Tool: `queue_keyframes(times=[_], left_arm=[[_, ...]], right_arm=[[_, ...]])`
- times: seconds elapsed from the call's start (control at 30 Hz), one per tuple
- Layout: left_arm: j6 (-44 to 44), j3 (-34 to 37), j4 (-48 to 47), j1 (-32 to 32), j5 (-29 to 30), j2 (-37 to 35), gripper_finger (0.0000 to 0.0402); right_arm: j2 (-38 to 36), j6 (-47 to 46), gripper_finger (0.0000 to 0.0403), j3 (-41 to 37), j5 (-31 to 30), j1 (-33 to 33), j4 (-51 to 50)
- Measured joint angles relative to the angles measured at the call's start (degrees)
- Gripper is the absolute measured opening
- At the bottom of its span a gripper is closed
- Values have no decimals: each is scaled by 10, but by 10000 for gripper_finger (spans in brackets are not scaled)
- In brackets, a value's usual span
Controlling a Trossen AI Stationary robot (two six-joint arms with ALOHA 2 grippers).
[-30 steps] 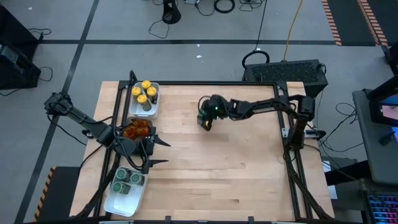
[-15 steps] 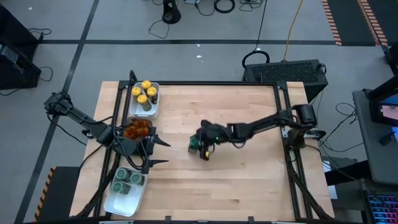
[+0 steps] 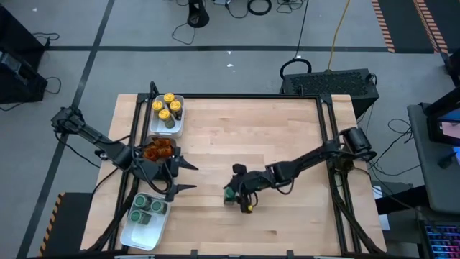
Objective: Sort spices by type
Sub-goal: Put the green seasoning bottle into the bottom white bin
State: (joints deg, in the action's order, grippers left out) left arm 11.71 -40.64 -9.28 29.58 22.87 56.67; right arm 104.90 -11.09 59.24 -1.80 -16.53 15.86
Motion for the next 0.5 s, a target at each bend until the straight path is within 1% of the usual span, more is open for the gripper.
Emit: queue_keyframes(times=[0.23,0.5], left_arm=[[0,0,86,0,-4,40,295],[17,0,126,0,-16,101,295]], right_arm=[[0,-2,192,0,-2,-47,-46],[0,10,193,0,-2,-65,-50]])
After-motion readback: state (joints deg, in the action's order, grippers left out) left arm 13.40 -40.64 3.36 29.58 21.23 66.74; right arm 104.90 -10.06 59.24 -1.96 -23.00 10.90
